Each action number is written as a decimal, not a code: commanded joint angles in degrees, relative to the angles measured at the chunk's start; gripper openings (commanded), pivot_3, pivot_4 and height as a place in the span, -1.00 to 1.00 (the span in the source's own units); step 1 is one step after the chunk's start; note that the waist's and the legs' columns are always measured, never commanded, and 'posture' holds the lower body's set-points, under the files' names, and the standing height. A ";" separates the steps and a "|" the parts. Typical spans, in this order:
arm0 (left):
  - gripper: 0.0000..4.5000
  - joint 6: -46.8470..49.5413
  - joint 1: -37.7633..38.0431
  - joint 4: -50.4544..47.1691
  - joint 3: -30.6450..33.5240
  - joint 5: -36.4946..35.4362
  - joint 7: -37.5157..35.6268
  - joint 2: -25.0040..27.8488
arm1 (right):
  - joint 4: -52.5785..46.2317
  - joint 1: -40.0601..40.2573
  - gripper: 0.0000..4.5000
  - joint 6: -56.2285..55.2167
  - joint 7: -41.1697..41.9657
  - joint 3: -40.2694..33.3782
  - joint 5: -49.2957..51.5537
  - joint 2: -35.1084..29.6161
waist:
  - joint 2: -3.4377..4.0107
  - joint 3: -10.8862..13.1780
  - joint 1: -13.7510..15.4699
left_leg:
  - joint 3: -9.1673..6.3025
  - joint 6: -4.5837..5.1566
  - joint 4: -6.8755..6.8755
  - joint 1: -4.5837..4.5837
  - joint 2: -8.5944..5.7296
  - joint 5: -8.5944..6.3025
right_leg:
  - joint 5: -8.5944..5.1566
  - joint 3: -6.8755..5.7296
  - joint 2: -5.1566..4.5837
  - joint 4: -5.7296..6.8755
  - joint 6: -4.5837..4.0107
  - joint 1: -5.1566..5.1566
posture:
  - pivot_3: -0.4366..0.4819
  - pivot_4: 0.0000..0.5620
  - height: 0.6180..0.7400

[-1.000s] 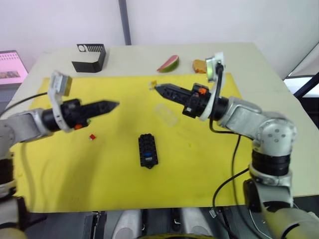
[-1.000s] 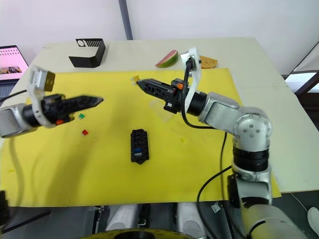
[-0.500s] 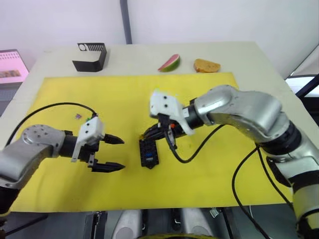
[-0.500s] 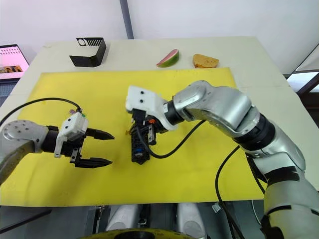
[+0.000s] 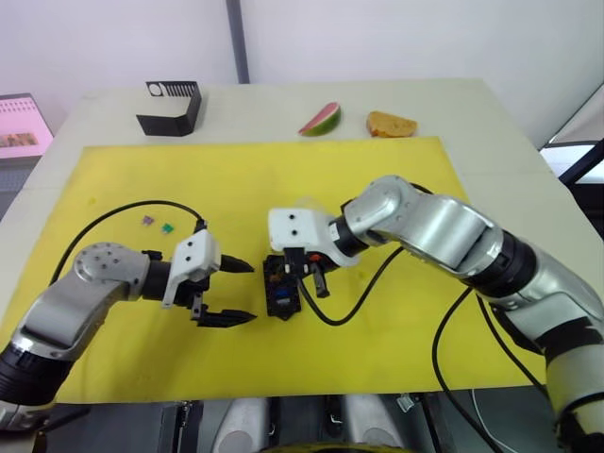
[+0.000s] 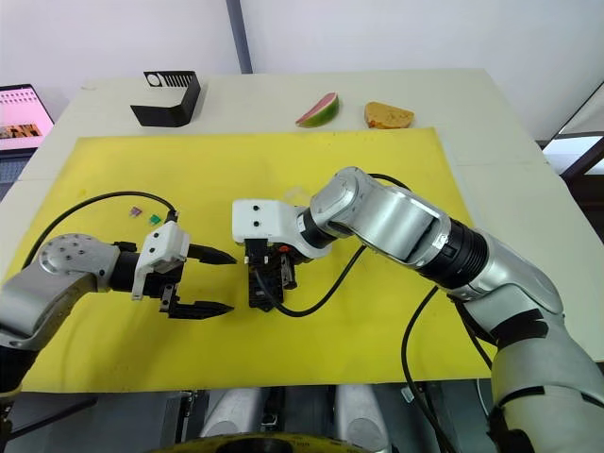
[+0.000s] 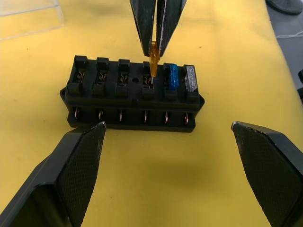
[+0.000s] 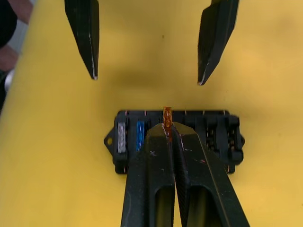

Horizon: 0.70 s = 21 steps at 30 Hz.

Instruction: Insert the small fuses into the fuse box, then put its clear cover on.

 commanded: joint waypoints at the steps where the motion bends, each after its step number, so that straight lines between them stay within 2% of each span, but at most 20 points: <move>1: 0.99 -1.35 -0.45 -1.40 -0.10 0.93 -0.07 -0.61 | -1.46 0.03 -1.00 -0.99 1.60 -0.74 -1.98 -0.22 | 0.00 0.00 -0.05 | 0.00 0.00 0.00 0.00 0.00 0.00 | 0.00 0.00 0.00 0.00 0.00 0.00 | -0.05 -0.47 1.00; 21: 0.99 -0.47 0.68 -3.26 0.25 2.40 1.04 -2.27 | -0.06 2.52 -1.00 -2.46 4.67 -0.30 -8.49 1.76 | -0.01 0.00 0.00 | 0.00 -0.05 0.03 0.01 -0.02 0.03 | 0.00 -0.01 0.01 0.06 0.01 0.00 | -0.05 -0.47 1.00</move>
